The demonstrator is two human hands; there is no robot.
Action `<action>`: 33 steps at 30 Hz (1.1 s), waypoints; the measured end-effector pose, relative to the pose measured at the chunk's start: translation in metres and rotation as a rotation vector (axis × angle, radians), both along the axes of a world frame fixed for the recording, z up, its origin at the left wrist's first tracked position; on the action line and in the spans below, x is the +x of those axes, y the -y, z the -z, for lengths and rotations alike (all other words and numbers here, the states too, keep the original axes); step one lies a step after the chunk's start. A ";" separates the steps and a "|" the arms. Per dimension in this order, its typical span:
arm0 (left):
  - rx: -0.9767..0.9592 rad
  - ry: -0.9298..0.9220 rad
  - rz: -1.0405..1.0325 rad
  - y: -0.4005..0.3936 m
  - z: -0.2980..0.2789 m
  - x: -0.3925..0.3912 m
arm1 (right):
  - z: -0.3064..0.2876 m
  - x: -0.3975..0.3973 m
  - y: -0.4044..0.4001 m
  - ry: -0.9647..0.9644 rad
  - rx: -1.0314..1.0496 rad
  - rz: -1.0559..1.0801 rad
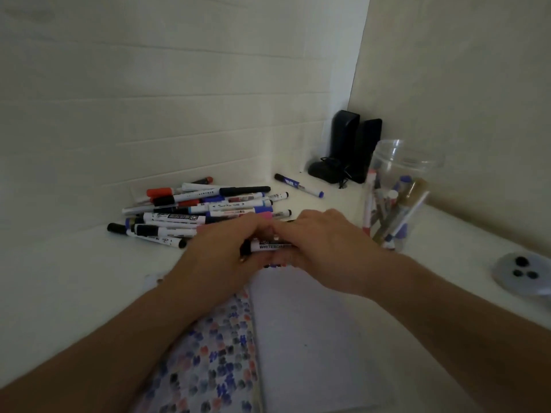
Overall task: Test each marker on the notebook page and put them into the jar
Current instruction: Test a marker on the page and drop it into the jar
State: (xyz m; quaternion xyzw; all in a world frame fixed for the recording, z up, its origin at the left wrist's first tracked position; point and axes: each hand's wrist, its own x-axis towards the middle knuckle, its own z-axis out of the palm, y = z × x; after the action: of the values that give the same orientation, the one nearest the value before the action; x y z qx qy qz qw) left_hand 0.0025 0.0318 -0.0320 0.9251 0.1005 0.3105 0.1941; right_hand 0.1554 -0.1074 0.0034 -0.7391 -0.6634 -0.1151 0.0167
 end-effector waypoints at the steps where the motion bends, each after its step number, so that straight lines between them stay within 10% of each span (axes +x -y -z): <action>1: -0.010 0.005 -0.009 0.000 0.000 -0.001 | 0.005 0.002 -0.003 -0.008 0.024 -0.020; 33: -0.103 -0.072 0.078 -0.009 0.007 -0.005 | 0.031 0.004 0.007 -0.296 0.051 0.051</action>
State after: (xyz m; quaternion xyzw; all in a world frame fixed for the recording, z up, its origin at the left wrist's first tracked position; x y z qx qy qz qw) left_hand -0.0028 0.0405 -0.0390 0.9277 0.0871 0.2636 0.2495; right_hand 0.1591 -0.1148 -0.0272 -0.7640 -0.6316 -0.0218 0.1301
